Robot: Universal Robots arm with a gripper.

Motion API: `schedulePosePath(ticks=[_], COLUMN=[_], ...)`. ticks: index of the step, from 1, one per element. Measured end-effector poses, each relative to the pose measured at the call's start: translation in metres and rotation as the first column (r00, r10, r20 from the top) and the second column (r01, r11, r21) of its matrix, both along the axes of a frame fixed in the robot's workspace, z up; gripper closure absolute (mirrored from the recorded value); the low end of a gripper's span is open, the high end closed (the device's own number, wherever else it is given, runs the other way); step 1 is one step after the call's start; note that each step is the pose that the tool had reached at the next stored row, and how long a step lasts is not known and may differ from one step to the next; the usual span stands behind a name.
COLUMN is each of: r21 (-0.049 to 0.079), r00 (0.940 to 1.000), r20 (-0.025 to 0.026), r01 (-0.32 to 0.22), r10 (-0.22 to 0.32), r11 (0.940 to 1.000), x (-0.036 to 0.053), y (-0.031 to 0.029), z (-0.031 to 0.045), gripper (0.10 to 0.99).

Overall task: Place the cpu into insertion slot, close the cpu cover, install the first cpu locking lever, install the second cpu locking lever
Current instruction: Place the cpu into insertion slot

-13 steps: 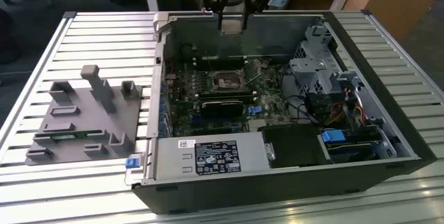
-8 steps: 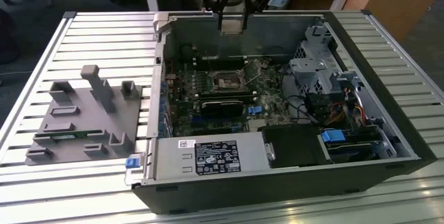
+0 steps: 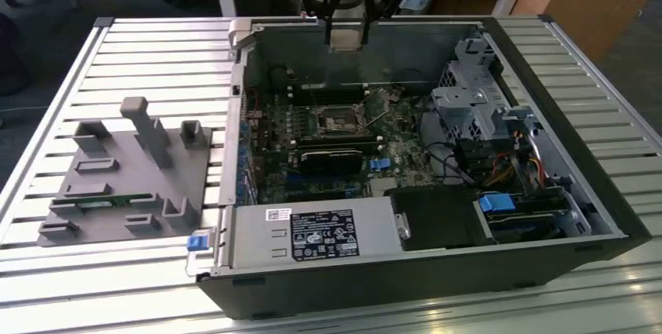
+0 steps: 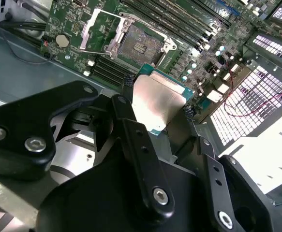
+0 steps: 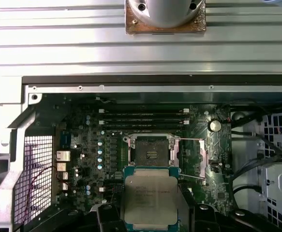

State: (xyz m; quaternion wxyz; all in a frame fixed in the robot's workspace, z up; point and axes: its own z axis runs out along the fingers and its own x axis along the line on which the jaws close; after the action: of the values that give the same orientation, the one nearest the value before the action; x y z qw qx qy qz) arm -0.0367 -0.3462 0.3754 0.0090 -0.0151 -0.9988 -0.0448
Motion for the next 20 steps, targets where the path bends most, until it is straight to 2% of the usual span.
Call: schedulePosePath(ticks=[20], r21=[0.0], r00=[0.9982], r20=[0.0], r01=[0.06], r10=[-0.06], r11=[0.9982], x=[0.0], y=[0.0], z=[0.0], gripper=[0.561])
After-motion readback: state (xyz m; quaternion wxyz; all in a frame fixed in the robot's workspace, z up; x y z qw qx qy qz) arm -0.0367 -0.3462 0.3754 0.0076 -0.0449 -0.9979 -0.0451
